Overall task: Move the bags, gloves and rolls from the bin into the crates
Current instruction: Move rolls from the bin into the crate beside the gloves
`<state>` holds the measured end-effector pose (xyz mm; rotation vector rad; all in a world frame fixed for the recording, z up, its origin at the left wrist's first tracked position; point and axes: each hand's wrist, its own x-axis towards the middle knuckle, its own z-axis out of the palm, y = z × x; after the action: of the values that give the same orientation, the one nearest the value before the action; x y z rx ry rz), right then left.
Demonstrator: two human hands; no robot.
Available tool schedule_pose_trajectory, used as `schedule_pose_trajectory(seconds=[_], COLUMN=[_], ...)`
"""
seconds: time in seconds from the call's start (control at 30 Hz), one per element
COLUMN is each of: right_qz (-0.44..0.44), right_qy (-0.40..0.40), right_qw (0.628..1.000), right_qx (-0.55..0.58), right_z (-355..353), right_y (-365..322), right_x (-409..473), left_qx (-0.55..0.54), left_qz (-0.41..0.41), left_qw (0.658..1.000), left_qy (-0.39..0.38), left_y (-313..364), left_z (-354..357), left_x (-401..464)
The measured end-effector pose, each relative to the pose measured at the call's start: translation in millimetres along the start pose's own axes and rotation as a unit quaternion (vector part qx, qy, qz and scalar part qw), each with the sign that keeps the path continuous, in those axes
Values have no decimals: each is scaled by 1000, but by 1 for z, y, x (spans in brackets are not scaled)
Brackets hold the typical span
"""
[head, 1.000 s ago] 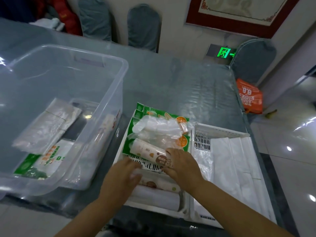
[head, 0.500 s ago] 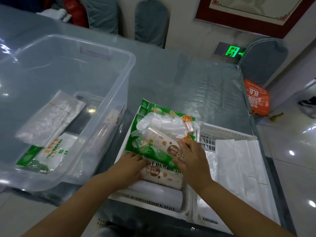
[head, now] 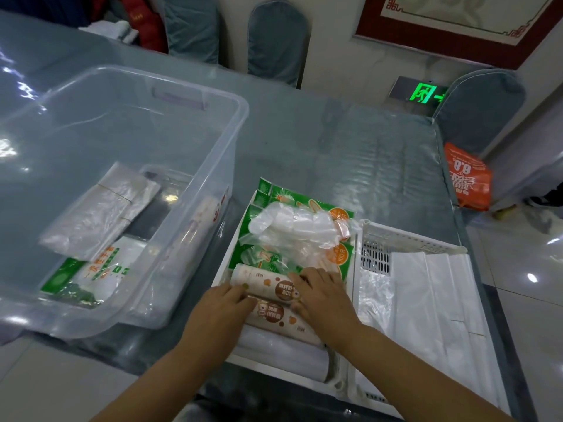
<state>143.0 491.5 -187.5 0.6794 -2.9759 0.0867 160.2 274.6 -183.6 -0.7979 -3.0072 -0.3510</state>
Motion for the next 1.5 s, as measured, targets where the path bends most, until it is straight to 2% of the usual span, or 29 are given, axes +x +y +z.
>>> schedule_pose_trajectory(seconds=[0.13,0.2,0.27,0.33,0.4,0.57,0.63,0.73,0.87,1.03,1.13,1.37,1.5], right_qz=[-20,-20,-19,-31,-17,148,217,303,365,395,399,399,385], right_qy=[-40,-61,-66,-37,17,140,134,90,52,66,63,74,74], right_qw=[999,998,998,999,1000,979,966,948,929,910,908,905,910], right_qx=[0,6,13,9,5,-29,-52,-23,35,113,110,132,136], right_z=[8,10,9,4,-1,-12,-13,-10,-5,-4,-6,-5,-5], right_y=[1,2,2,6,15,46,52,60,74,83,85,92,94], right_x=[1,1,0,-2,-6,-11,-9,-2,15,28,36,45,44], left_qx=[-1,2,5,-16,-8,-13,-13,-2,11,12,28,10,-13], left_qz=[-1,9,12,-14,-10,-1,4,38,38,40,33,28,21], left_qw=[999,999,1000,999,999,1000,1000,999,999,999,999,999,997], left_qy=[46,39,-4,-36,-32,13,10,-13,-24,-6,-2,-23,-67], left_y=[6,13,17,17,17,21,25,28,28,27,29,31,32], left_z=[-1,2,9,17,15,7,9,17,24,32,33,29,21], left_x=[7,14,17,18,18,29,36,42,43,39,38,40,44])
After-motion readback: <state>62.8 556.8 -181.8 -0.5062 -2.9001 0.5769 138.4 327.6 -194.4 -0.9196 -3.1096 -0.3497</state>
